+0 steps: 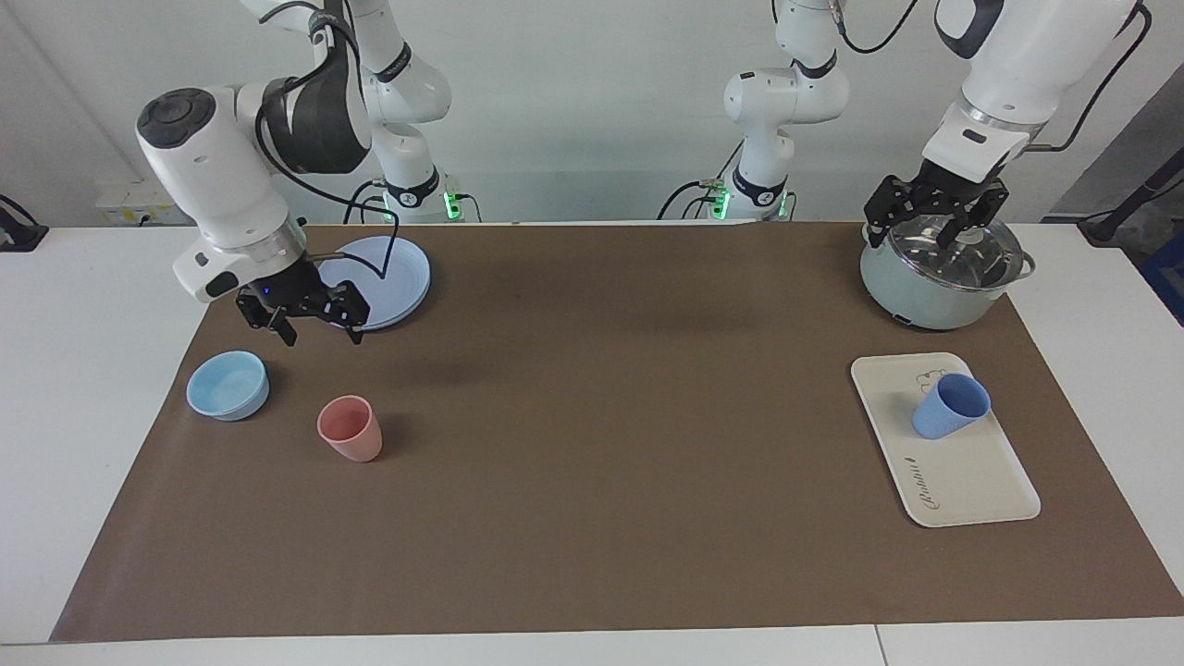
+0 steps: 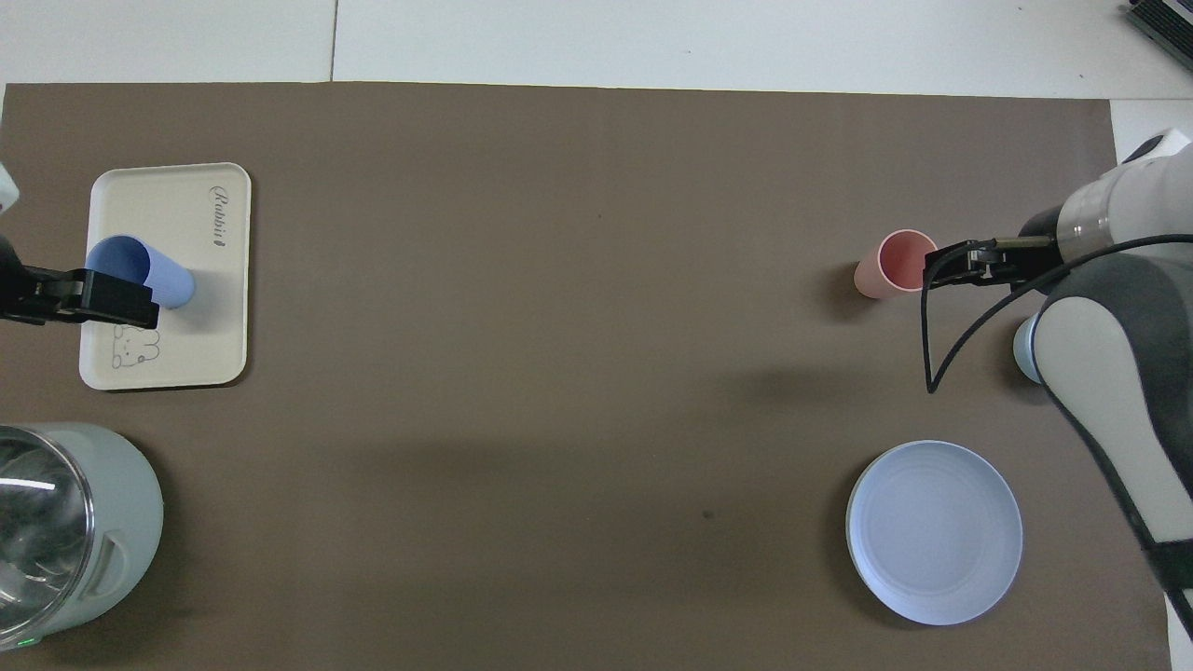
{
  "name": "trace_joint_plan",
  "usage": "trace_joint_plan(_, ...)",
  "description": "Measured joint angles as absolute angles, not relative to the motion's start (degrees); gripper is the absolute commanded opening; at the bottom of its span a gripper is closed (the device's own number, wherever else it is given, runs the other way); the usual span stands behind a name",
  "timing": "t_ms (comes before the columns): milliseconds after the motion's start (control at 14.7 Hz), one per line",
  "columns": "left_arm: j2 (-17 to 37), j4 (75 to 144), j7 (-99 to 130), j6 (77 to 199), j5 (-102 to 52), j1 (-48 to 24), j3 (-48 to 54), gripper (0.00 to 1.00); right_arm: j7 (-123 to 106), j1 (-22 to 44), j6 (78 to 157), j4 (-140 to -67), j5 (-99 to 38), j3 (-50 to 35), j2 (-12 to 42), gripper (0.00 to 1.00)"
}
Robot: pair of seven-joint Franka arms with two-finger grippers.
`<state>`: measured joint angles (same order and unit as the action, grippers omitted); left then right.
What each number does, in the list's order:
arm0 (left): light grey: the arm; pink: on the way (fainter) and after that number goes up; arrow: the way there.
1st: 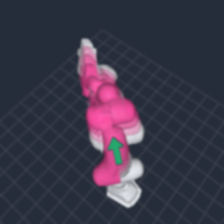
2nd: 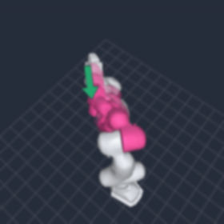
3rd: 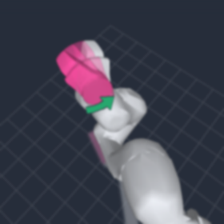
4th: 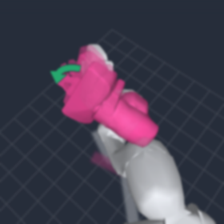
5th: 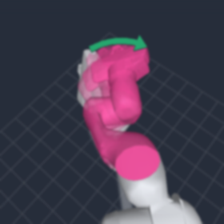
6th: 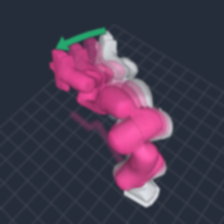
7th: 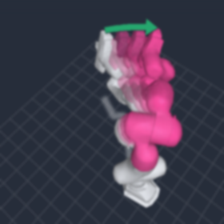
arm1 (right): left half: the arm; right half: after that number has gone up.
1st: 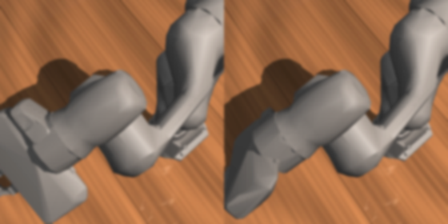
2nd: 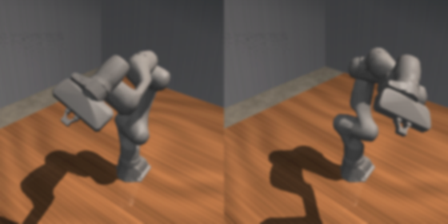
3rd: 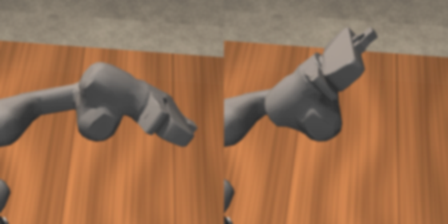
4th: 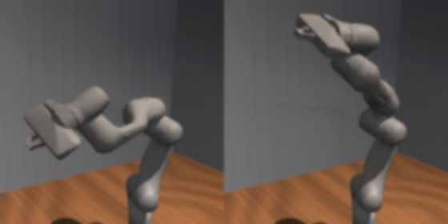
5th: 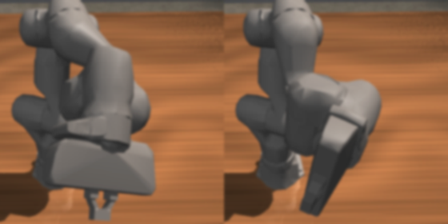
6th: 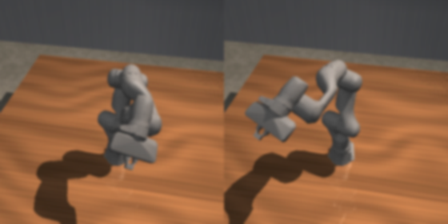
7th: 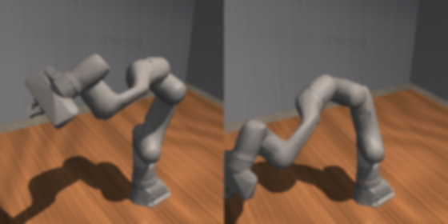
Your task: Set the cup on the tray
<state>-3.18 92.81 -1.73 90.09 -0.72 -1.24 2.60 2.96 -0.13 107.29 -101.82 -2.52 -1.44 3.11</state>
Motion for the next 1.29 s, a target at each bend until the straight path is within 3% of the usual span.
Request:
trace_joint_plan(272,-2.97,92.81,-1.73,90.30,-0.72,-1.18,2.94,1.00,3.90,0.97,104.09,-101.17,-2.42,-1.64,0.07,0.99)
trace_joint_plan(749,-2.87,93.01,-1.73,91.45,-0.72,-1.24,3.32,1.00,4.86,2.40,91.87,-89.29,-1.06,-1.80,0.60,0.99)
trace_joint_plan(1293,-2.87,93.15,-1.73,91.32,-0.72,-1.24,3.35,1.00,5.42,3.67,88.93,-88.51,-0.42,-2.02,0.34,1.00)
